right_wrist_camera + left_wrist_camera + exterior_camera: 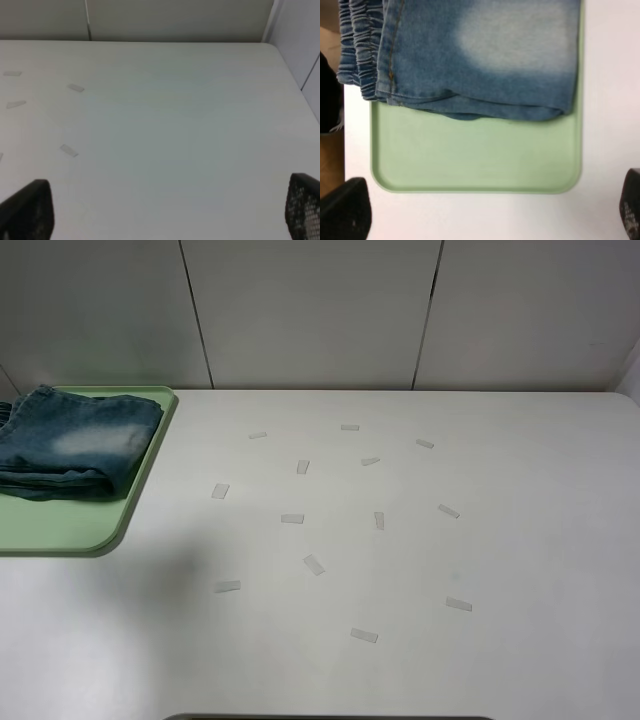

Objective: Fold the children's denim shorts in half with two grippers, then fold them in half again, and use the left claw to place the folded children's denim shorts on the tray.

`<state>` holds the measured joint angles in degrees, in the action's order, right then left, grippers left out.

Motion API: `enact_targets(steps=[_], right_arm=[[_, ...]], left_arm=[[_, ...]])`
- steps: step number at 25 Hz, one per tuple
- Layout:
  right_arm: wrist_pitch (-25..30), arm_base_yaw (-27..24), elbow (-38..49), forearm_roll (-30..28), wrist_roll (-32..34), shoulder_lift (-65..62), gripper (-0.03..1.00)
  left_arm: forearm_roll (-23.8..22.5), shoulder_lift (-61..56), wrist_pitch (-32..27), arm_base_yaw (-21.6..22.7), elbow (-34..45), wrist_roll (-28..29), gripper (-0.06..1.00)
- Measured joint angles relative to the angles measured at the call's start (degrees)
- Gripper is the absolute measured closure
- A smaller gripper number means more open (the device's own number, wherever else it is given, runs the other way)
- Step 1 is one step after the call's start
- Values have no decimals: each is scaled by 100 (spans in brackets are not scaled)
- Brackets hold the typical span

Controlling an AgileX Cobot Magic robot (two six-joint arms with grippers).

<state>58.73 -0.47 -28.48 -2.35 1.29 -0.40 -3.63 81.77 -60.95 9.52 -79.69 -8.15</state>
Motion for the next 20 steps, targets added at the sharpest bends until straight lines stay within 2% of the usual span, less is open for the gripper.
enact_targets(steps=[7, 11, 17, 20], right_arm=[[0, 0, 0, 0, 0, 0, 27], [0, 0, 0, 0, 0, 0, 27], [0, 0, 0, 0, 0, 0, 27], [0, 0, 0, 0, 0, 0, 27]], left_arm=[[575, -1120, -306, 0, 82, -188, -5], [826, -1800, -190, -177, 648, -292, -5], [926, -2726, -51, -1486, 1854, -276, -5], [941, -3112, -51, -1958, 2332, -7, -5]])
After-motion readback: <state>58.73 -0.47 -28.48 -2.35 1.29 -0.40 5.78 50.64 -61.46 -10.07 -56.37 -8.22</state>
